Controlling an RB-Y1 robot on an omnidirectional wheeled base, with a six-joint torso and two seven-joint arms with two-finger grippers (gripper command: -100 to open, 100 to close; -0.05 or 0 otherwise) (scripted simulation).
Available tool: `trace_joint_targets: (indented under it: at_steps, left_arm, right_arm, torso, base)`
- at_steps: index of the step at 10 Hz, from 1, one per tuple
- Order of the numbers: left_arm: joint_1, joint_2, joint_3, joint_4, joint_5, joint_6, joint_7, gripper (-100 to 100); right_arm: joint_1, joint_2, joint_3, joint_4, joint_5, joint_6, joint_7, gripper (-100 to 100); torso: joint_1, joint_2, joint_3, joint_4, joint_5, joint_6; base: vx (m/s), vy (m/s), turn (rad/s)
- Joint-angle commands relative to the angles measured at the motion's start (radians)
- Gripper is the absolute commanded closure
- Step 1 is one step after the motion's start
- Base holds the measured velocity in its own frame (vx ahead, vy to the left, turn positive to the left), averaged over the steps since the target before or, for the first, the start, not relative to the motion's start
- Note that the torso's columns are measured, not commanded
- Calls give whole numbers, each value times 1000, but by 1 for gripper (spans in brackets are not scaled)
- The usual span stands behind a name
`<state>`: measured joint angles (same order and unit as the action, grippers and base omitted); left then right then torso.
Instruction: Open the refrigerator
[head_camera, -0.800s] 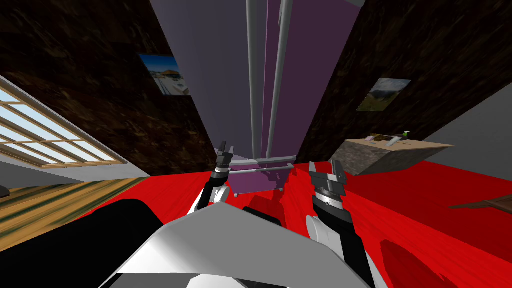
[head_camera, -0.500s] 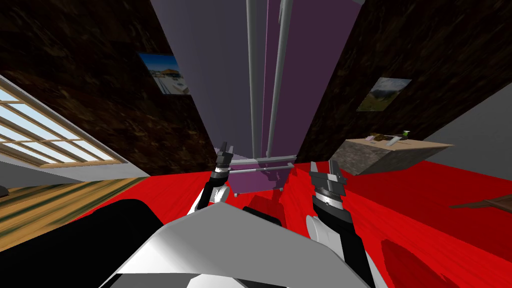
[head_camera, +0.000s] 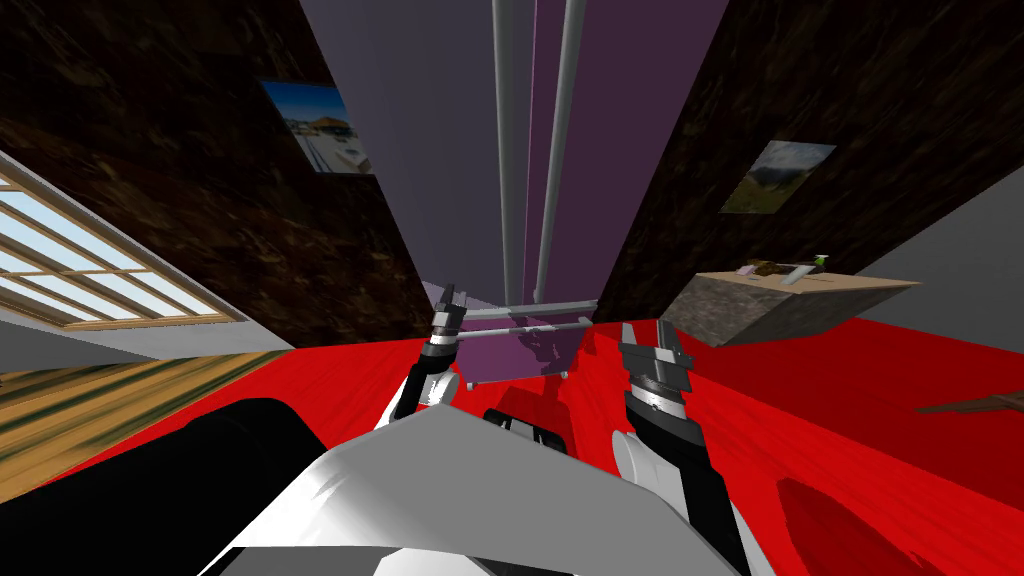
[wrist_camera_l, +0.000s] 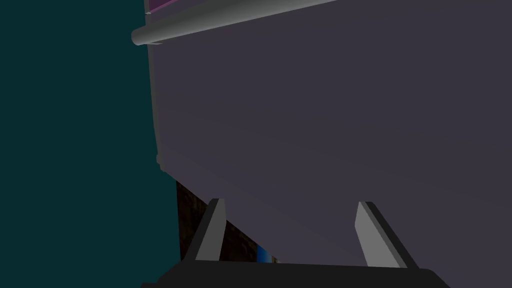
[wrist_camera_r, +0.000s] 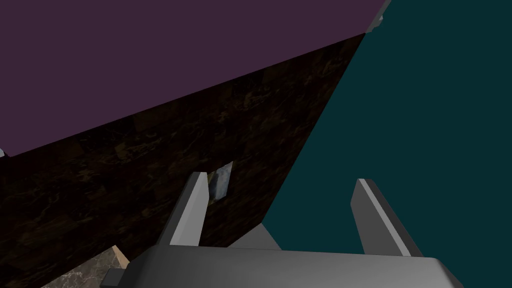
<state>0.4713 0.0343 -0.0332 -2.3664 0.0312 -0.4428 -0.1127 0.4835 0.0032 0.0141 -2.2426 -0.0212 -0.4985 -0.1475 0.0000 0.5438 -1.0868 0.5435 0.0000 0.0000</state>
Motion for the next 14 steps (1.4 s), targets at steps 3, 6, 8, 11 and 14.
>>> trace_joint_targets:
  at_steps: [3,6,8,11,14]
  left_arm:
    - [0,55,1,25,15,-39,12,-100]
    - [0,83,2,63,37,-98,31,-100]
    - [0,92,3,93,54,-144,46,-100]
    - [0,98,5,142,81,-216,68,-100]
    - [-1,103,6,191,107,-284,90,-100]
  right_arm:
    - [0,0,0,0,0,0,0,0]
    - [0,0,0,0,0,0,0,0]
    - [0,0,0,0,0,0,0,0]
    - [0,0,0,0,0,0,0,0]
    - [0,0,0,0,0,0,0,0]
  torso:
    - [-2,180,-365,180,0,0]
    - [-2,192,-390,194,0,0]
    - [-1,195,-389,195,0,0]
    - [2,194,-389,194,0,0]
    - [-1,193,-390,194,0,0]
  base:
    - [38,-36,15]
    - [84,-99,24]
    - [84,-120,29]
    - [91,-105,31]
    - [109,-125,30]
